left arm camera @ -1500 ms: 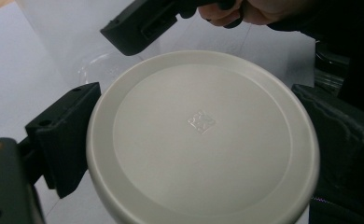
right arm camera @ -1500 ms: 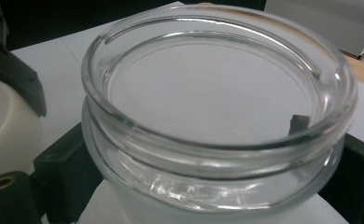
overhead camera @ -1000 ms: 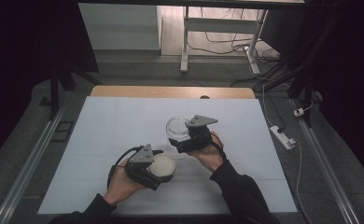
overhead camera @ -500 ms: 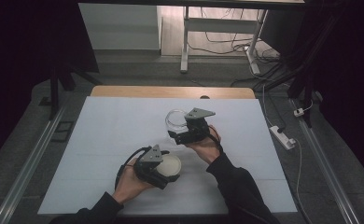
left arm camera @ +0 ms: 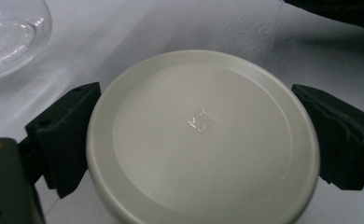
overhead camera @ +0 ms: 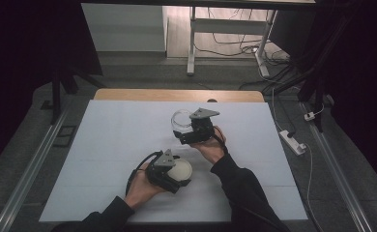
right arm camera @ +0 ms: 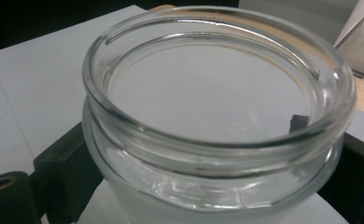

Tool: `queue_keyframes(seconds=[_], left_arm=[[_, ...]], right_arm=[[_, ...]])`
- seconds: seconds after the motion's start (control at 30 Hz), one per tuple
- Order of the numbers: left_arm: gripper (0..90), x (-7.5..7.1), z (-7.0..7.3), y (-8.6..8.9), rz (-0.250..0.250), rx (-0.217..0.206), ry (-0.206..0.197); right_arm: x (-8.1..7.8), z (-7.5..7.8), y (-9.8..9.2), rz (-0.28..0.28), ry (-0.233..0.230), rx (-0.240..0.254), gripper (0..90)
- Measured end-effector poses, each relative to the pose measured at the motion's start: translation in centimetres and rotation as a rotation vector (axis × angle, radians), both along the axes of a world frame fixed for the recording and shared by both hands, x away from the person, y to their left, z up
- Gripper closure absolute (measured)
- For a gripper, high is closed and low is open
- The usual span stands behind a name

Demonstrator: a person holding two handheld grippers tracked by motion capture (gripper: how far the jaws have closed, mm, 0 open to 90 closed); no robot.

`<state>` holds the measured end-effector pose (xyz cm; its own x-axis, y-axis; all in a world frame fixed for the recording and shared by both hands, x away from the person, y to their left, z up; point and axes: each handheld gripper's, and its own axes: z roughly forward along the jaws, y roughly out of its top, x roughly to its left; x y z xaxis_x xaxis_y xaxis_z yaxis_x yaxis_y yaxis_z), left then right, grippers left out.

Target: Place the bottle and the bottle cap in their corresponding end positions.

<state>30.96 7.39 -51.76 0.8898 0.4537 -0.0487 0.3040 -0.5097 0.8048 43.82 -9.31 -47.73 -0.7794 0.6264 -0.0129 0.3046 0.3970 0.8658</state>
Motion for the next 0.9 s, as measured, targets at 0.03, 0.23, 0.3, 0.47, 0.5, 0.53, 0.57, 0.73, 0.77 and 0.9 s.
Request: queue_keyframes(seconds=[0.03, 0.23, 0.3, 0.47, 0.5, 0.53, 0.57, 0.73, 0.77, 0.9], left_arm=[[7.5, 0.2, -0.2, -0.1, 0.005, 0.004, 0.004], [7.5, 0.7, -0.7, -0.5, 0.009, 0.027, 0.009], [7.5, 0.9, -0.9, -0.7, 0.006, 0.042, 0.010], [7.4, 1.3, -1.4, -0.8, 0.011, 0.063, 0.021], [7.5, 1.5, -1.6, -0.9, 0.010, 0.079, 0.023], [7.5, 1.5, -1.6, -0.9, 0.010, 0.079, 0.023], [7.4, 1.6, -1.8, -0.9, 0.014, 0.076, 0.031], [7.4, 1.9, -2.1, -1.1, 0.009, 0.099, 0.043], [7.4, 2.0, -2.1, -1.1, 0.010, 0.100, 0.042], [7.4, 2.2, -2.3, -1.2, -0.001, 0.118, 0.048]], right_arm=[[0.2, -0.1, 0.1, -0.001, 0.001, 0.004, 6.6], [1.1, -0.5, 0.3, -0.012, 0.007, 0.008, 6.6], [1.3, -0.7, 0.3, -0.014, 0.005, 0.006, 6.6], [1.8, -1.3, 0.6, -0.018, 0.004, 0.003, 6.6], [1.9, -1.4, 0.7, -0.016, 0.004, 0.001, 6.6], [1.9, -1.4, 0.7, -0.016, 0.004, 0.001, 6.6], [2.1, -1.7, 1.0, -0.015, 0.006, -0.001, 6.6], [2.3, -2.0, 1.4, -0.011, 0.004, -0.009, 6.6], [2.4, -2.2, 1.6, -0.012, 0.003, -0.012, 6.6], [2.6, -2.4, 1.9, -0.012, -0.002, -0.014, 6.5]])
